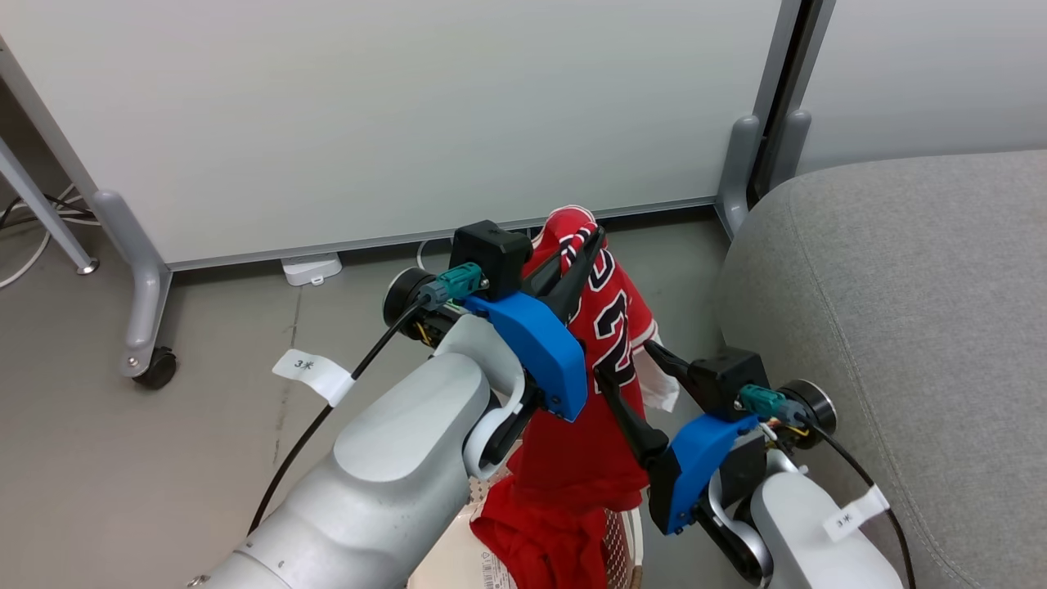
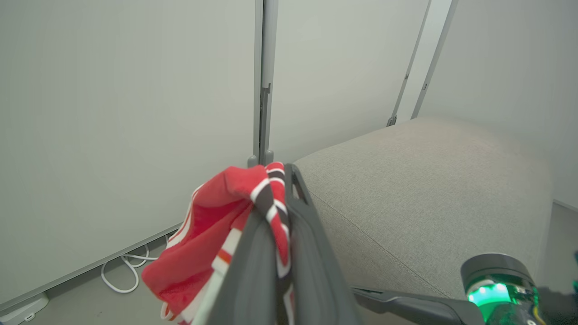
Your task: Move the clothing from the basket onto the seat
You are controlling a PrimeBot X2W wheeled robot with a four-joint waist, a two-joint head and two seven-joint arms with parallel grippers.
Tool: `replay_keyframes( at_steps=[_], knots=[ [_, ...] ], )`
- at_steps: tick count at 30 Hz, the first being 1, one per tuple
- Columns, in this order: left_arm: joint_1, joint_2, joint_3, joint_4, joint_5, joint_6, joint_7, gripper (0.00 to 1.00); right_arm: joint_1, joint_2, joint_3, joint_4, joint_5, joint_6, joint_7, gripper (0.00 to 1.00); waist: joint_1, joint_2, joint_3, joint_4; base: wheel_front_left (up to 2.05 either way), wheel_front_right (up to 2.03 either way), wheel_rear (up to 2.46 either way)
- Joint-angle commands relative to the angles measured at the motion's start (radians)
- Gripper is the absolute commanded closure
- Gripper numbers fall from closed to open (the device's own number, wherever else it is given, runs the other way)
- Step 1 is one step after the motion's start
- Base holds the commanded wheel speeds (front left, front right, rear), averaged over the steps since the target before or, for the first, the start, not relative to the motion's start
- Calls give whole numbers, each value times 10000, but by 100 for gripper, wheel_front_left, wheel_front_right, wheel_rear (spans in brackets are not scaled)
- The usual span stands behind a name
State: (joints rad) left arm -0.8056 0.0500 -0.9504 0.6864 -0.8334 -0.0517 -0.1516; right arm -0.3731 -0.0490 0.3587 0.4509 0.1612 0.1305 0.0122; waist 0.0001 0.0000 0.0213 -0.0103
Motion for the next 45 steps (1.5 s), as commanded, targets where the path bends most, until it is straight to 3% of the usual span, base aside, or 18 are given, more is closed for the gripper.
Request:
replay_keyframes(
  at_steps=[1, 9, 21, 22, 23, 25, 42, 44, 45],
  knots=[
    [-179, 10, -23, 5, -44, -18, -66, 100, -224, -25, 60, 122, 52, 5, -11, 0, -1, 0, 3, 17, 0, 0, 0],
    [-377, 9, -510, -214, -415, -244, -71, 100, -1597, -23, 671, 2008, 772, 5, -399, 0, -1, 0, 43, 167, 0, 0, 0],
    [-467, 8, -1086, -594, -948, -463, -197, 100, -2586, -23, 1901, 3389, 2330, 5, -1173, 0, -1, 0, -122, 223, 0, 0, 0],
    [-471, 8, -1121, -594, -988, -468, -210, 100, -2639, -23, 1996, 3479, 2460, 5, -1251, 6, -1, 0, -139, 221, 0, 0, 0],
    [-478, 8, -1153, -587, -997, -457, -216, 100, -2698, -23, 2065, 3561, 2577, 5, -1329, 55, -1, 0, -153, 216, 0, 0, 0],
    [-493, 8, -1199, -555, -1053, -449, -250, 100, -2825, -23, 2161, 3729, 2757, 5, -1510, 100, -1, 0, -170, 203, 0, 0, 0],
    [-637, 9, -1377, 94, -1119, -314, -610, 100, -3231, -22, 2745, 4714, 3395, 5, -2294, 100, -1, 0, -210, 88, 0, 0, 0],
    [-637, 9, -1404, 150, -1130, -325, -637, 70, -3267, -22, 2770, 4779, 3460, 5, -2351, 100, -1, 0, -208, 91, 0, 0, 0],
    [-640, 9, -1416, 179, -1140, -327, -656, 26, -3269, -22, 2782, 4808, 3473, 5, -2371, 100, -1, 0, -209, 91, 0, 0, 0]
  ],
)
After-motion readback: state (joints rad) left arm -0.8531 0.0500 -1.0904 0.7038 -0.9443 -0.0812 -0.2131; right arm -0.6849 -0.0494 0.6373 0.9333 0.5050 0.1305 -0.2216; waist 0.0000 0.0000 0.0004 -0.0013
